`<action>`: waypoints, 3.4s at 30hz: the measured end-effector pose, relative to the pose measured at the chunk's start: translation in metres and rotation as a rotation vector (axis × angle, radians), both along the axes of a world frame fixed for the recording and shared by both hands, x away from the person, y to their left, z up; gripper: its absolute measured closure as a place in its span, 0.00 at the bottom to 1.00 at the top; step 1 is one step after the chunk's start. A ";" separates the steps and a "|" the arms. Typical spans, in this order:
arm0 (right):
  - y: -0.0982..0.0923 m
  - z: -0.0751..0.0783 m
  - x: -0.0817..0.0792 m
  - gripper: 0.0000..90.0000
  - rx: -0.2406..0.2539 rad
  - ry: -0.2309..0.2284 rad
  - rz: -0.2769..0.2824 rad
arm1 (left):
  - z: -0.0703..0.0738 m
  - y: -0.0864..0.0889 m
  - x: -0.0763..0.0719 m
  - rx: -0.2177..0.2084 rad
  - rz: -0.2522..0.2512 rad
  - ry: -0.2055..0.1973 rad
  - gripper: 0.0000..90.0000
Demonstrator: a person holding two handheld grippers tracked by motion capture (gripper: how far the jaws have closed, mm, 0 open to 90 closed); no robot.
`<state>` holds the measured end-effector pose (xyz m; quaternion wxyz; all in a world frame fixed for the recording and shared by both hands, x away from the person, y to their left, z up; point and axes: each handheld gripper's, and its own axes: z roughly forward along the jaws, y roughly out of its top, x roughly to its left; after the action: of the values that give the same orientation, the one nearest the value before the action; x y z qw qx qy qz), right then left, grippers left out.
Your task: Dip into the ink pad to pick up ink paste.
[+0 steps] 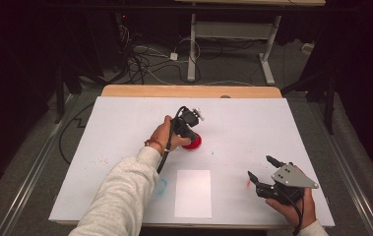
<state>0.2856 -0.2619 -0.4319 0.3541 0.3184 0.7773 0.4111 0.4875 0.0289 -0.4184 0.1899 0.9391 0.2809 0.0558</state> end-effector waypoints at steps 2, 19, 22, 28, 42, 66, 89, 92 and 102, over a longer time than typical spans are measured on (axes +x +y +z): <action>0.000 0.000 0.000 0.29 0.002 0.001 0.001 | 0.002 0.000 0.001 0.001 -0.008 0.001 0.82; 0.003 -0.002 -0.002 0.29 -0.012 0.010 0.015 | 0.029 0.007 -0.002 -0.002 -0.026 -0.014 0.82; 0.004 -0.002 -0.002 0.29 -0.014 0.013 0.016 | 0.018 0.002 0.001 0.013 -0.031 0.008 0.82; 0.002 -0.003 -0.002 0.29 -0.012 0.017 0.018 | 0.001 -0.001 0.006 0.021 -0.016 0.042 0.82; 0.001 -0.002 -0.003 0.29 -0.013 0.017 0.022 | -0.010 0.000 0.007 0.006 -0.018 0.057 0.82; 0.002 -0.002 -0.005 0.28 -0.020 0.017 0.026 | -0.016 0.007 0.003 -0.060 0.006 0.034 0.82; 0.003 -0.001 -0.006 0.28 -0.018 0.019 0.031 | 0.022 0.007 -0.004 -0.013 -0.010 -0.045 0.82; 0.003 -0.001 -0.006 0.28 -0.017 0.019 0.032 | 0.038 0.011 -0.006 -0.033 -0.012 -0.069 0.82; 0.004 -0.002 -0.006 0.28 -0.018 0.023 0.033 | 0.075 0.015 -0.008 -0.059 -0.032 -0.107 0.82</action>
<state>0.2796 -0.2579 -0.4336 0.3410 0.3069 0.7903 0.4062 0.4794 0.0444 -0.3432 0.2331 0.9332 0.2567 0.0945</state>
